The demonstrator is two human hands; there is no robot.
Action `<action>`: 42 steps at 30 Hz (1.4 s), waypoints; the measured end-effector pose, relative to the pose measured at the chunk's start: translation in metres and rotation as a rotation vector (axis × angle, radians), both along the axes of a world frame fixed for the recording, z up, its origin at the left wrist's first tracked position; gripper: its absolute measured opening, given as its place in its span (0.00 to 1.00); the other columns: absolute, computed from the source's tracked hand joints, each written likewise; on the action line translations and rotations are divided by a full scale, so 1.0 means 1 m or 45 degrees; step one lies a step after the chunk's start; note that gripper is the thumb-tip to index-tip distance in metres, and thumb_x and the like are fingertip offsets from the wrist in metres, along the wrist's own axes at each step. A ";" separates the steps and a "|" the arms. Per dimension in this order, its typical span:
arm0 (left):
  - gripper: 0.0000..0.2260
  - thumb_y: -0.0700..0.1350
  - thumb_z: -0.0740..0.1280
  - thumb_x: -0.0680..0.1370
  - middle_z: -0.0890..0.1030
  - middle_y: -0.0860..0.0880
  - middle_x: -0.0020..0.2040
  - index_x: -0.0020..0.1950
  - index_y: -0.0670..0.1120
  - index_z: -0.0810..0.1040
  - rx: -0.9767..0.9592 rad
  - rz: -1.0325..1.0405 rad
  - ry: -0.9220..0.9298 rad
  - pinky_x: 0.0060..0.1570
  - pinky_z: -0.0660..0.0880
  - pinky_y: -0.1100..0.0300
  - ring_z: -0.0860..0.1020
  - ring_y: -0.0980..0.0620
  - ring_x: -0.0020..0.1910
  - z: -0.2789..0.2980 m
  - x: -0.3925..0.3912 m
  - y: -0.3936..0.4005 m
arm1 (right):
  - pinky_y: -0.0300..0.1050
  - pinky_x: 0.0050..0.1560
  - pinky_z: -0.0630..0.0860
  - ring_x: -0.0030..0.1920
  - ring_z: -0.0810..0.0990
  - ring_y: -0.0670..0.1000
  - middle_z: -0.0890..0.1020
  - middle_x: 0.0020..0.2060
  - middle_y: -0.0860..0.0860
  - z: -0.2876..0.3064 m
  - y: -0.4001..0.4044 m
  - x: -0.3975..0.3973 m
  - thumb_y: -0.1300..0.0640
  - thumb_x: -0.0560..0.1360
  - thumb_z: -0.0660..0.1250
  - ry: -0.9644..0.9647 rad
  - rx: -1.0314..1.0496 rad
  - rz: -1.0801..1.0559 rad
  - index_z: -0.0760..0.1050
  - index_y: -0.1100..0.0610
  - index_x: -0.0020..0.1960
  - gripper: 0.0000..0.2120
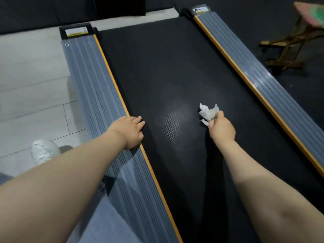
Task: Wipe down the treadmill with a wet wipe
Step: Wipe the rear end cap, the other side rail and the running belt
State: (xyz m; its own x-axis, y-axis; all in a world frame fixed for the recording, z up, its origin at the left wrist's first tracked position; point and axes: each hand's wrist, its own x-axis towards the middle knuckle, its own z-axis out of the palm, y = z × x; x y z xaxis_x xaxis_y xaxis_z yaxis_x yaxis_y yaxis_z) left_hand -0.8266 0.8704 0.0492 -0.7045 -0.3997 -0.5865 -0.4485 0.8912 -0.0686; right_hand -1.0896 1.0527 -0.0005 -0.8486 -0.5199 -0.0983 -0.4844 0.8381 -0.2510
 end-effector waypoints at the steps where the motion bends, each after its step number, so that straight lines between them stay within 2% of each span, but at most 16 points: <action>1: 0.25 0.53 0.44 0.85 0.50 0.46 0.82 0.82 0.46 0.50 0.021 0.053 0.000 0.77 0.48 0.54 0.51 0.48 0.80 0.002 -0.005 0.002 | 0.51 0.42 0.70 0.49 0.79 0.63 0.81 0.50 0.60 -0.001 0.000 0.006 0.56 0.79 0.56 -0.005 -0.004 0.027 0.65 0.61 0.67 0.19; 3: 0.26 0.54 0.44 0.85 0.51 0.45 0.82 0.81 0.45 0.52 0.024 0.139 -0.005 0.77 0.50 0.54 0.51 0.47 0.80 0.000 -0.013 0.007 | 0.49 0.43 0.73 0.48 0.81 0.62 0.82 0.52 0.58 -0.009 -0.008 0.040 0.55 0.78 0.58 0.004 0.009 0.208 0.55 0.61 0.76 0.29; 5: 0.26 0.54 0.45 0.85 0.50 0.44 0.82 0.81 0.44 0.51 -0.009 0.176 -0.019 0.78 0.50 0.52 0.50 0.46 0.80 -0.007 -0.015 0.016 | 0.48 0.39 0.75 0.41 0.83 0.60 0.83 0.45 0.58 -0.014 -0.012 0.089 0.56 0.75 0.61 0.046 -0.010 0.548 0.60 0.61 0.75 0.29; 7: 0.27 0.53 0.47 0.85 0.49 0.45 0.82 0.81 0.45 0.49 -0.061 0.189 0.007 0.78 0.48 0.51 0.49 0.46 0.80 -0.016 -0.010 0.024 | 0.47 0.31 0.72 0.34 0.82 0.59 0.83 0.37 0.57 -0.013 -0.006 0.126 0.57 0.72 0.64 0.102 -0.022 0.980 0.74 0.58 0.60 0.17; 9: 0.27 0.52 0.49 0.84 0.49 0.46 0.82 0.82 0.46 0.47 -0.097 0.211 0.075 0.78 0.46 0.52 0.48 0.47 0.80 -0.022 -0.006 0.029 | 0.45 0.28 0.67 0.30 0.80 0.57 0.81 0.34 0.54 -0.014 0.001 0.125 0.60 0.71 0.67 0.139 -0.095 1.262 0.75 0.56 0.47 0.05; 11: 0.28 0.50 0.51 0.83 0.49 0.47 0.82 0.82 0.46 0.46 -0.122 0.238 0.154 0.79 0.46 0.52 0.48 0.47 0.80 -0.026 -0.007 0.030 | 0.47 0.33 0.71 0.36 0.81 0.58 0.83 0.40 0.54 -0.010 0.003 0.092 0.55 0.75 0.66 0.153 -0.047 1.152 0.74 0.56 0.58 0.13; 14: 0.28 0.48 0.53 0.83 0.49 0.45 0.82 0.81 0.45 0.49 -0.077 0.207 0.318 0.78 0.48 0.52 0.50 0.45 0.80 -0.034 -0.026 0.027 | 0.51 0.43 0.74 0.48 0.81 0.60 0.82 0.47 0.55 -0.013 0.017 0.003 0.47 0.79 0.61 0.150 0.108 0.564 0.60 0.55 0.75 0.28; 17: 0.27 0.49 0.54 0.84 0.50 0.48 0.82 0.81 0.47 0.51 0.107 0.139 0.430 0.78 0.50 0.54 0.50 0.47 0.80 -0.044 -0.055 0.028 | 0.50 0.41 0.70 0.49 0.80 0.61 0.81 0.51 0.58 -0.008 0.047 -0.067 0.55 0.80 0.58 0.111 0.055 -0.079 0.60 0.57 0.74 0.24; 19: 0.26 0.52 0.50 0.84 0.48 0.49 0.82 0.82 0.49 0.50 0.169 0.145 0.484 0.78 0.48 0.54 0.47 0.48 0.81 -0.053 -0.065 0.030 | 0.49 0.41 0.70 0.50 0.80 0.61 0.81 0.53 0.59 -0.012 0.042 -0.071 0.58 0.80 0.57 0.034 0.019 -0.252 0.65 0.59 0.69 0.18; 24: 0.32 0.59 0.34 0.77 0.42 0.51 0.80 0.81 0.51 0.43 0.038 0.098 0.468 0.78 0.44 0.52 0.45 0.49 0.80 -0.070 -0.054 0.047 | 0.48 0.36 0.75 0.41 0.83 0.59 0.83 0.45 0.55 -0.017 0.006 0.021 0.62 0.73 0.62 0.108 -0.088 0.588 0.71 0.56 0.65 0.21; 27: 0.29 0.58 0.47 0.80 0.67 0.46 0.76 0.77 0.48 0.66 -0.046 0.092 0.495 0.71 0.66 0.47 0.67 0.44 0.74 -0.067 -0.061 0.040 | 0.48 0.32 0.71 0.38 0.82 0.59 0.83 0.40 0.54 -0.013 0.005 0.018 0.59 0.74 0.62 0.105 0.064 1.032 0.73 0.54 0.56 0.11; 30: 0.27 0.59 0.50 0.79 0.75 0.45 0.67 0.71 0.47 0.73 -0.051 0.124 0.543 0.65 0.69 0.46 0.72 0.43 0.65 -0.066 -0.083 0.030 | 0.52 0.41 0.76 0.45 0.82 0.60 0.83 0.45 0.54 -0.019 0.004 -0.056 0.51 0.77 0.62 0.198 0.156 0.639 0.72 0.53 0.60 0.13; 33: 0.29 0.61 0.49 0.80 0.65 0.45 0.77 0.79 0.50 0.62 -0.060 0.115 0.586 0.73 0.61 0.40 0.62 0.42 0.76 -0.070 -0.105 0.024 | 0.51 0.45 0.74 0.49 0.81 0.61 0.82 0.50 0.57 -0.015 0.023 -0.139 0.53 0.78 0.60 0.222 0.125 0.012 0.64 0.55 0.70 0.21; 36: 0.31 0.62 0.45 0.81 0.54 0.47 0.81 0.81 0.51 0.53 -0.044 0.142 0.571 0.77 0.50 0.42 0.52 0.44 0.80 -0.084 -0.108 0.023 | 0.48 0.42 0.69 0.51 0.80 0.62 0.81 0.52 0.60 -0.015 0.029 -0.165 0.59 0.79 0.60 0.160 0.014 -0.350 0.68 0.60 0.65 0.15; 39: 0.30 0.61 0.46 0.81 0.56 0.47 0.81 0.81 0.51 0.55 -0.078 0.154 0.607 0.76 0.50 0.44 0.52 0.45 0.80 -0.092 -0.105 0.023 | 0.50 0.42 0.71 0.48 0.80 0.64 0.81 0.49 0.60 -0.018 0.006 -0.132 0.60 0.79 0.59 0.123 -0.149 -0.240 0.72 0.59 0.60 0.11; 42: 0.28 0.59 0.49 0.81 0.59 0.48 0.80 0.80 0.51 0.58 -0.080 0.148 0.644 0.76 0.51 0.45 0.55 0.46 0.80 -0.094 -0.105 0.022 | 0.47 0.29 0.71 0.33 0.80 0.62 0.81 0.35 0.56 -0.018 -0.004 -0.071 0.62 0.74 0.65 0.130 -0.133 0.461 0.70 0.52 0.49 0.08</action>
